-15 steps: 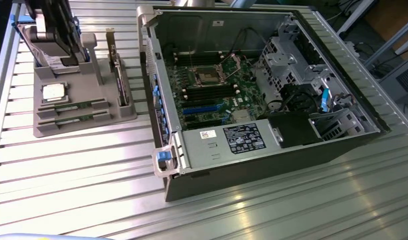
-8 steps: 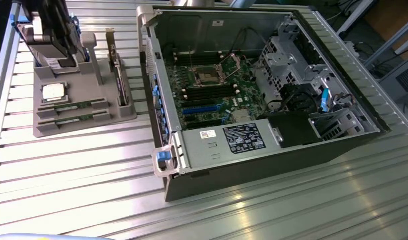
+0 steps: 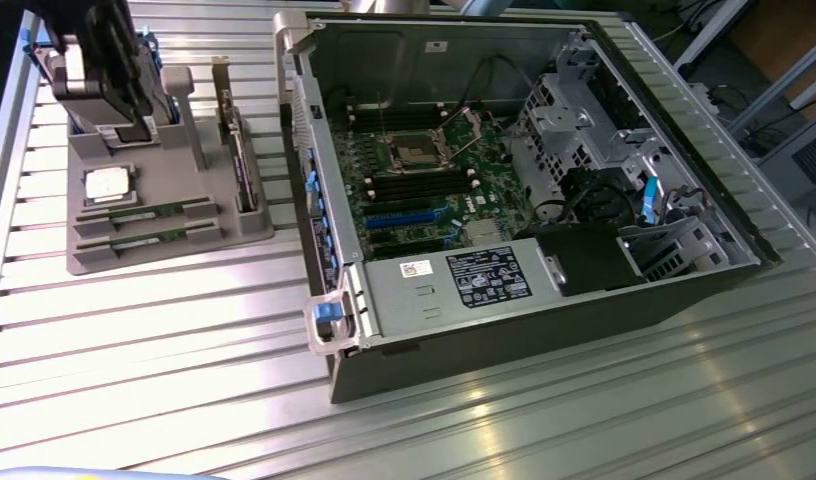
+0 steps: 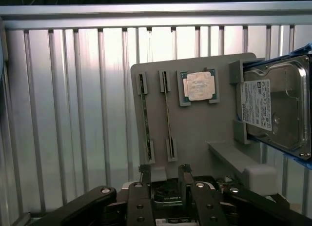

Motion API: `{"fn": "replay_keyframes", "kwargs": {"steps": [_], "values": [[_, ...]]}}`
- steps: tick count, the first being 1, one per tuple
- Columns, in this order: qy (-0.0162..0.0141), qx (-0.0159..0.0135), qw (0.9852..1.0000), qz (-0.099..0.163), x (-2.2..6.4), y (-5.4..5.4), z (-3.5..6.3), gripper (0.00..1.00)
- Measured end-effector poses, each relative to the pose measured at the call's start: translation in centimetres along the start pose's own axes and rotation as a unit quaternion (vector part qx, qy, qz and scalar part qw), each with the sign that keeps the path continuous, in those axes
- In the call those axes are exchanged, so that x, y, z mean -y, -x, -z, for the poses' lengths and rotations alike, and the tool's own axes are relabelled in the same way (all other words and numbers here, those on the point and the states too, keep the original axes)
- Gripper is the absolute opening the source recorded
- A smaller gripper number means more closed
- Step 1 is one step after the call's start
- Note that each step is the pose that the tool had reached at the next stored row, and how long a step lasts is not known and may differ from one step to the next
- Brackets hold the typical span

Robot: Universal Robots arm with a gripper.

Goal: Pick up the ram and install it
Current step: 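Pick up the ram and move it above insertion slot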

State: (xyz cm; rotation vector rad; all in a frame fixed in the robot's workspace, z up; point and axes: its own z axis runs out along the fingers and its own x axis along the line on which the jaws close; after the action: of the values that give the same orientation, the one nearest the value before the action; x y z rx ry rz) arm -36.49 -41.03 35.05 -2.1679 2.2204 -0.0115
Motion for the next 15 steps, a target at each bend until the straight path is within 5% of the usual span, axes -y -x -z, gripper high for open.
{"fn": "replay_keyframes", "kwargs": {"steps": [7, 15], "values": [[0.0000, -0.0009, 1.0000, 0.000, -0.26, 0.0, -0.20, 0.36], [0.0001, -0.0012, 1.0000, 0.000, -0.32, 0.0, -1.58, 0.36]]}}
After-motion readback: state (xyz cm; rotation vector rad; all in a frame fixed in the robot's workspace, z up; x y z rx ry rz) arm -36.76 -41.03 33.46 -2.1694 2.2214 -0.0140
